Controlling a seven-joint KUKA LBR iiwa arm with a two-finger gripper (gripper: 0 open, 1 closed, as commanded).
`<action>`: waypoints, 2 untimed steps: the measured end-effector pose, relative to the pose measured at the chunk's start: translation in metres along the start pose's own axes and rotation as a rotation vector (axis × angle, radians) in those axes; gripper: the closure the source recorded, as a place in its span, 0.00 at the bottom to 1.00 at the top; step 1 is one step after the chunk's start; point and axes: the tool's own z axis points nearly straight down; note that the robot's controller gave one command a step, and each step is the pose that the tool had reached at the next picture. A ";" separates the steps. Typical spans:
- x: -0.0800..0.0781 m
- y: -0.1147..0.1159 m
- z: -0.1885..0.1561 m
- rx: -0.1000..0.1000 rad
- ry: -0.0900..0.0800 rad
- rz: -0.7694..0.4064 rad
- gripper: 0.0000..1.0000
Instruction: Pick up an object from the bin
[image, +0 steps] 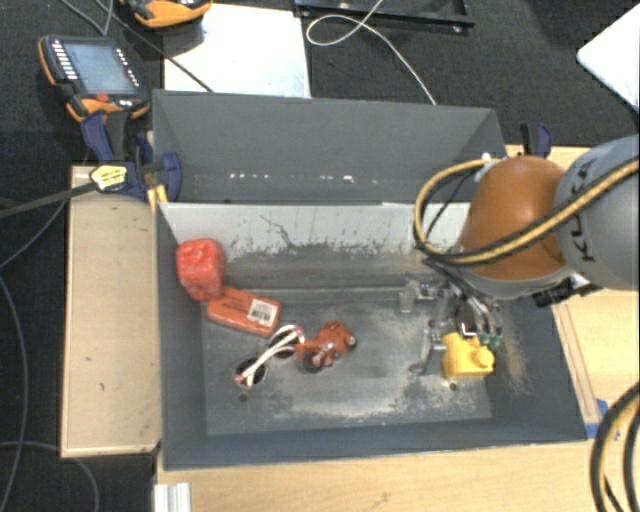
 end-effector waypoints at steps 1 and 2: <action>-0.002 0.000 -0.005 0.000 -0.008 -0.001 0.00; 0.001 0.074 0.069 -0.004 0.004 -0.046 0.00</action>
Offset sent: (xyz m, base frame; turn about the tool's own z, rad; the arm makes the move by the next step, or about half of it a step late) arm 0.0014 0.0703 -0.0672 -0.0421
